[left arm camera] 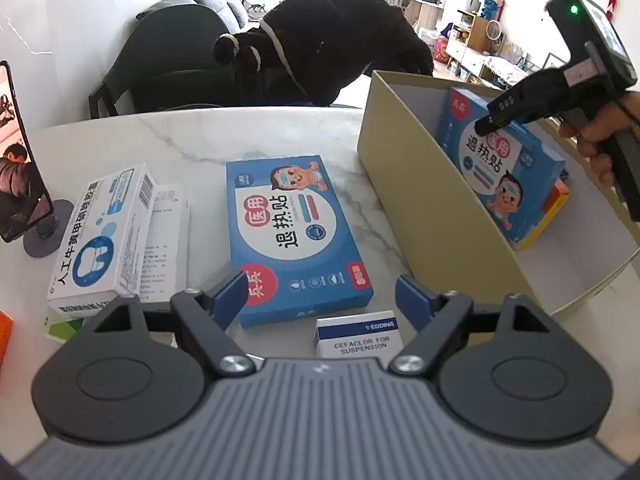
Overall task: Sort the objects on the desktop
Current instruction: 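Lower the blue box upright into the beige box beside the yellow box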
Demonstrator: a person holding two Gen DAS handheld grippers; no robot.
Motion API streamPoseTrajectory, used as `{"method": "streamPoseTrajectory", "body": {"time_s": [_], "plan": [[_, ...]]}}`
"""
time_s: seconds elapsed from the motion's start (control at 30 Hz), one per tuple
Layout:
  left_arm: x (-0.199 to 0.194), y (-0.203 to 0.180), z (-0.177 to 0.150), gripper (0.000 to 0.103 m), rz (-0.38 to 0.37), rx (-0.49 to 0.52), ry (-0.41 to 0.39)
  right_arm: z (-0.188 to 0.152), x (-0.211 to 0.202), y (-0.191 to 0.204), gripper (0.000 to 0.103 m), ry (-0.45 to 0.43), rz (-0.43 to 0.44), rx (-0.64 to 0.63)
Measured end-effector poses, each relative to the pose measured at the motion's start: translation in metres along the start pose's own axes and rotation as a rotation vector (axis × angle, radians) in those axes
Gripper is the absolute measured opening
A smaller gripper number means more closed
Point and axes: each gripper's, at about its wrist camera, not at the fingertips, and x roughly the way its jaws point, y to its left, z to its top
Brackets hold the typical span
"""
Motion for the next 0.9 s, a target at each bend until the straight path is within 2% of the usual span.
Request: {"method": "streamPoseTrajectory", "body": {"time_s": [0.23,0.27,0.37,0.53,0.6,0.77,0.9], "plan": [[0.005,-0.002,0.0,0.082,0.002,0.008,0.018,-0.017,0.005,0.015,0.027,-0.045,-0.046,-0.137],[0.006,-0.002,0.0,0.082,0.002,0.008,0.019,-0.017,0.005,0.014,0.028,-0.043,-0.039,-0.145],[0.01,-0.004,0.002,0.082,-0.004,0.015,0.023,-0.012,0.003,0.008,0.038,-0.021,0.021,-0.15],[0.013,-0.009,0.005,0.082,-0.009,0.031,0.024,-0.008,-0.014,-0.01,0.039,-0.027,0.113,-0.125],[0.015,-0.009,0.005,0.082,-0.01,0.027,0.025,-0.007,-0.023,-0.016,0.045,-0.037,0.142,-0.109],[0.021,-0.003,0.003,0.082,0.002,0.013,0.037,-0.009,-0.044,-0.025,0.045,-0.085,0.148,-0.145],[0.028,0.005,0.008,0.082,0.03,-0.011,0.043,-0.01,-0.049,-0.035,0.044,-0.096,0.147,-0.124]]}}
